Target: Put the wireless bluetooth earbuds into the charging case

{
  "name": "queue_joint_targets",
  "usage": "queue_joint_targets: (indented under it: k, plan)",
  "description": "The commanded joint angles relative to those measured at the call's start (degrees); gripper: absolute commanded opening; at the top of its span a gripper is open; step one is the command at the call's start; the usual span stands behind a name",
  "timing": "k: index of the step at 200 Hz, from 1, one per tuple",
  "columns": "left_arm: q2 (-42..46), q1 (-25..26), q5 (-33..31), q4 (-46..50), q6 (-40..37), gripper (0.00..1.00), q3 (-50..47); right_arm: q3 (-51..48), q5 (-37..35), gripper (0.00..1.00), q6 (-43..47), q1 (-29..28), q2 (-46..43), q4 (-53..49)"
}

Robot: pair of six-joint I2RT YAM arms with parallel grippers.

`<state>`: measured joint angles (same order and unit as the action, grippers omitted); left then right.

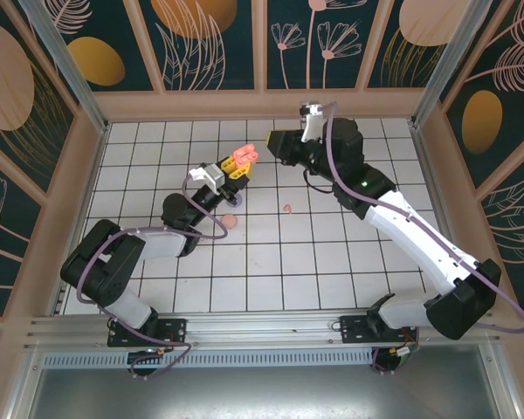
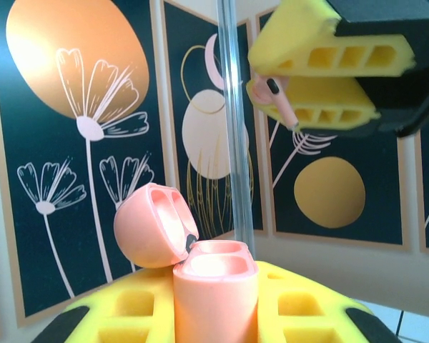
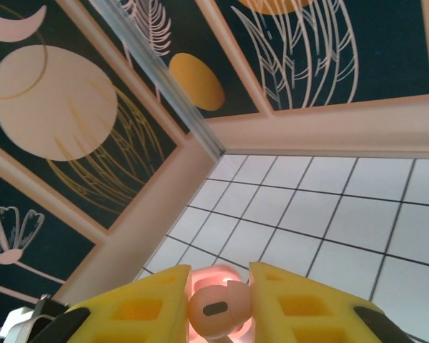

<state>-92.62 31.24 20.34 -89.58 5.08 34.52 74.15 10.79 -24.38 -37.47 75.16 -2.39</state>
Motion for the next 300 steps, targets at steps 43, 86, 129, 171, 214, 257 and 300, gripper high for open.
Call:
queue_joint_targets:
  k: [43, 86, 129, 171, 214, 257, 300]
  plan:
    - [-3.66, 0.66, -0.69, -8.63, 4.35, 0.00, 4.26, -8.71, 4.84, 0.26, -4.74, -2.14, -4.22, 20.42]
    - [-3.97, 0.90, -0.74, -9.64, 5.37, 0.00, 4.37, -11.65, 6.96, 0.26, -6.62, -3.57, -3.06, 27.14]
    - [-3.68, 1.09, -0.49, -9.64, 5.90, 0.00, 4.34, -12.63, 7.32, 0.26, -7.08, -4.49, -1.12, 29.63]
    - [-3.40, 1.21, -0.43, -9.50, 5.99, 0.00, 4.41, -12.63, 7.65, 0.26, -7.65, -4.63, 0.55, 30.52]
    - [-3.34, 1.41, -0.04, -9.55, 5.86, 0.00, 4.68, -13.15, 6.88, 0.26, -7.96, -4.63, 0.80, 30.25]
    - [-2.70, 1.49, 0.80, -8.79, 5.20, 0.00, 4.63, -13.39, 7.05, 0.26, -8.05, -4.62, 0.69, 30.34]
    - [-1.87, 1.47, 1.44, -7.65, 4.59, 0.00, 4.66, -13.92, 6.98, 0.26, -7.96, -4.60, 0.10, 30.51]
